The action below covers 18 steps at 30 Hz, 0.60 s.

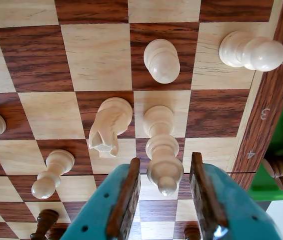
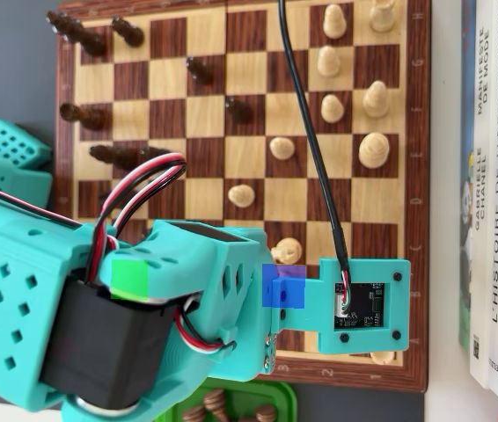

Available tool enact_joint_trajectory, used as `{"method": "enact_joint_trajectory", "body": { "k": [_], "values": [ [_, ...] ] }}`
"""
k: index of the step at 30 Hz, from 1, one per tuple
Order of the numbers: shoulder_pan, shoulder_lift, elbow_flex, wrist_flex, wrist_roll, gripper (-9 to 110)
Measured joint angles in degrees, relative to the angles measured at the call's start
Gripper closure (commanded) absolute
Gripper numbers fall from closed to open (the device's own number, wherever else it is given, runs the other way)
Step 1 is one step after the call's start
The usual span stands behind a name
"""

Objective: Play chess

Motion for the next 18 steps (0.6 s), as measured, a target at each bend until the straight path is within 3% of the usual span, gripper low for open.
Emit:
{"method": "enact_joint_trajectory", "body": {
  "k": [18],
  "values": [
    [0.0, -2.6, -0.5, 0.0, 0.0, 88]
  ]
}}
